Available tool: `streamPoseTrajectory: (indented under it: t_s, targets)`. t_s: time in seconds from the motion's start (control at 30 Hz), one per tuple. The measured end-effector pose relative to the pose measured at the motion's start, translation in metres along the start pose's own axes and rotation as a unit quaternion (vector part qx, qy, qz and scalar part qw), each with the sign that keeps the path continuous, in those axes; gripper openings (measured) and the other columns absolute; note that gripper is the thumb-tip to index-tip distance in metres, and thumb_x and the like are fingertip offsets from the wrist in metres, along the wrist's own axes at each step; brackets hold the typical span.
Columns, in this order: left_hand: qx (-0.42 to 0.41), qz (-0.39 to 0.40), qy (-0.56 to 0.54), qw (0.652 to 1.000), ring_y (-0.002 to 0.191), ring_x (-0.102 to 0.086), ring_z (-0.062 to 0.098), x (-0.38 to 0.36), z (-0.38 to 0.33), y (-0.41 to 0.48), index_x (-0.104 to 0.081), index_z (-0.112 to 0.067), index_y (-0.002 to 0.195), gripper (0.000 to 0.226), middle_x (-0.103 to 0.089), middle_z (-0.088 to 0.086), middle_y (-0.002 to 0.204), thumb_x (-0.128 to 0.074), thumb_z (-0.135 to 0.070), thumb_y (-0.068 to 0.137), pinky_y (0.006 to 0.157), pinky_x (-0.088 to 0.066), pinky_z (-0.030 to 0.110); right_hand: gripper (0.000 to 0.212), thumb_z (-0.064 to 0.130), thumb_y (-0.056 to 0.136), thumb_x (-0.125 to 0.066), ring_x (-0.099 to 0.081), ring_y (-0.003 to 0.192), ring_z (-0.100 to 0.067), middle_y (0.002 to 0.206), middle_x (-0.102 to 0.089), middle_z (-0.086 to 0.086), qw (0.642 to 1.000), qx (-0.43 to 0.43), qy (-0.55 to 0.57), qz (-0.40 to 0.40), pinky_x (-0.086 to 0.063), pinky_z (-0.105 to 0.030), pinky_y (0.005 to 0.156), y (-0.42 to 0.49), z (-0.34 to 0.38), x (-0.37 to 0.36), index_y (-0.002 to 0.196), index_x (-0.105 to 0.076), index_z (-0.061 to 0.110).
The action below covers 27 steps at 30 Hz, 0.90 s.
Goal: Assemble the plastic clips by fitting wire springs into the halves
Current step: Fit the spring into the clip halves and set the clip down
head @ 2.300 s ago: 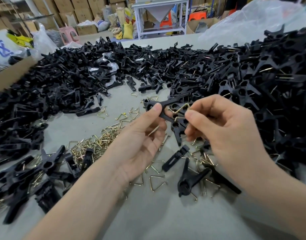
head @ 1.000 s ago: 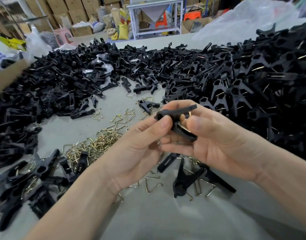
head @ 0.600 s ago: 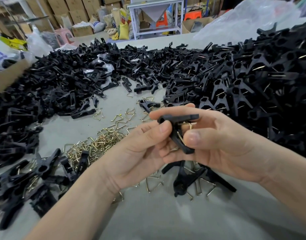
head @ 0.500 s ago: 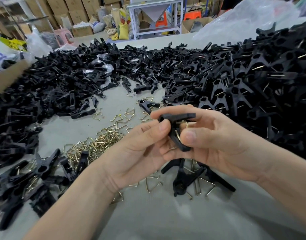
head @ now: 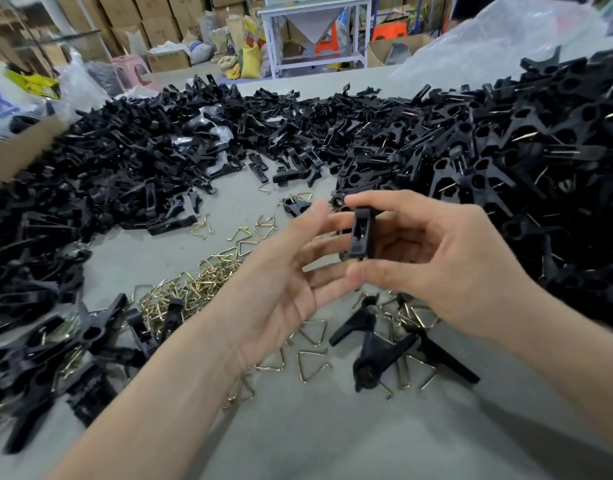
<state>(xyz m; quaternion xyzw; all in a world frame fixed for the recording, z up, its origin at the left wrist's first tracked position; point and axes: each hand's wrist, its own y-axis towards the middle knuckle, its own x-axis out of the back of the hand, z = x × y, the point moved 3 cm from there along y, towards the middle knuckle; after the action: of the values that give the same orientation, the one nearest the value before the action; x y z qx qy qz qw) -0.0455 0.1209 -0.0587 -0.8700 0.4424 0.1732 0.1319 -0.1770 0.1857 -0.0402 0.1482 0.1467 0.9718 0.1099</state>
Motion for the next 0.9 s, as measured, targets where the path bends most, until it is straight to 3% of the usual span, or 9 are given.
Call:
streamPoseTrajectory:
  t_s: [0.1, 0.17, 0.3, 0.4, 0.6, 0.7, 0.8, 0.9]
  targets:
    - [-0.015, 0.012, 0.029, 0.999, 0.063, -0.066, -0.002, -0.003, -0.002, -0.001, -0.075, -0.030, 0.058, 0.019, -0.068, -0.013, 0.063, -0.077, -0.042, 0.073, 0.061, -0.052, 0.014, 0.061, 0.040, 0.061, -0.080, -0.066, 0.085, 0.002, 0.086, -0.069, 0.018, 0.992, 0.033, -0.125, 0.007, -0.051, -0.017, 0.083, -0.002, 0.001, -0.003, 0.120, -0.063, 0.030]
    - [-0.005, 0.018, 0.020, 1.000, 0.064, -0.066, -0.001, -0.004, -0.001, -0.002, -0.075, -0.030, 0.060, 0.016, -0.069, -0.013, 0.064, -0.084, -0.042, 0.060, 0.061, -0.053, 0.015, 0.064, 0.042, 0.064, -0.076, -0.062, 0.088, 0.009, 0.092, -0.065, 0.025, 0.983, 0.054, -0.174, 0.013, -0.048, -0.013, 0.085, -0.002, 0.003, -0.004, 0.124, -0.062, 0.024]
    - [-0.002, 0.024, -0.013, 1.000, 0.066, -0.068, 0.001, -0.008, -0.002, -0.003, -0.076, -0.026, 0.063, 0.030, -0.070, -0.010, 0.068, -0.086, -0.045, 0.041, 0.061, -0.054, 0.016, 0.062, 0.033, 0.071, -0.080, -0.061, 0.099, 0.002, 0.109, -0.068, 0.009, 0.969, 0.082, -0.233, 0.016, -0.046, -0.015, 0.089, -0.003, 0.004, -0.004, 0.127, -0.060, 0.015]
    - [-0.011, -0.015, -0.010, 1.000, 0.061, -0.067, 0.002, -0.012, -0.001, -0.003, -0.074, -0.025, 0.056, 0.012, -0.069, -0.008, 0.063, -0.069, -0.036, 0.053, 0.056, -0.053, 0.016, 0.060, 0.027, 0.077, -0.077, -0.064, 0.101, -0.009, 0.114, -0.068, 0.000, 0.956, 0.099, -0.275, 0.023, -0.050, -0.025, 0.089, -0.004, 0.002, -0.004, 0.130, -0.056, 0.010]
    - [-0.012, -0.034, -0.011, 0.999, 0.066, -0.068, 0.005, -0.009, 0.002, 0.000, -0.075, -0.024, 0.060, 0.019, -0.070, -0.006, 0.070, -0.057, -0.029, 0.060, 0.061, -0.056, 0.018, 0.053, 0.026, 0.081, -0.065, -0.065, 0.087, -0.025, 0.100, -0.068, -0.009, 0.937, 0.123, -0.324, 0.041, -0.053, -0.044, 0.078, -0.003, 0.000, -0.005, 0.129, -0.056, 0.006]
    - [-0.010, -0.028, -0.002, 1.000, 0.072, -0.069, 0.007, -0.009, 0.002, 0.002, -0.077, -0.025, 0.066, 0.019, -0.071, -0.004, 0.076, -0.058, -0.028, 0.066, 0.065, -0.057, 0.020, 0.050, 0.027, 0.079, -0.063, -0.066, 0.086, -0.020, 0.099, -0.070, -0.005, 0.937, 0.134, -0.322, 0.021, -0.054, -0.039, 0.077, -0.004, 0.001, -0.003, 0.126, -0.059, 0.010]
    - [-0.007, -0.024, -0.005, 1.000, 0.081, -0.069, 0.010, -0.006, 0.002, 0.004, -0.077, -0.023, 0.076, 0.015, -0.072, -0.002, 0.087, -0.069, -0.031, 0.067, 0.069, -0.058, 0.022, 0.051, 0.026, 0.078, -0.068, -0.063, 0.087, -0.007, 0.099, -0.069, 0.004, 0.945, 0.146, -0.291, 0.010, -0.050, -0.021, 0.081, -0.001, 0.001, -0.003, 0.126, -0.059, 0.012]
    - [-0.002, -0.020, -0.026, 0.999, 0.094, -0.069, 0.017, -0.002, 0.003, 0.006, -0.069, -0.015, 0.101, 0.027, -0.070, 0.007, 0.105, -0.063, -0.026, 0.077, 0.074, -0.059, 0.026, 0.058, 0.028, 0.073, -0.072, -0.059, 0.076, -0.004, 0.084, -0.062, 0.015, 0.974, 0.116, -0.192, -0.008, -0.049, -0.014, 0.075, 0.000, -0.004, -0.002, 0.128, -0.054, 0.023]
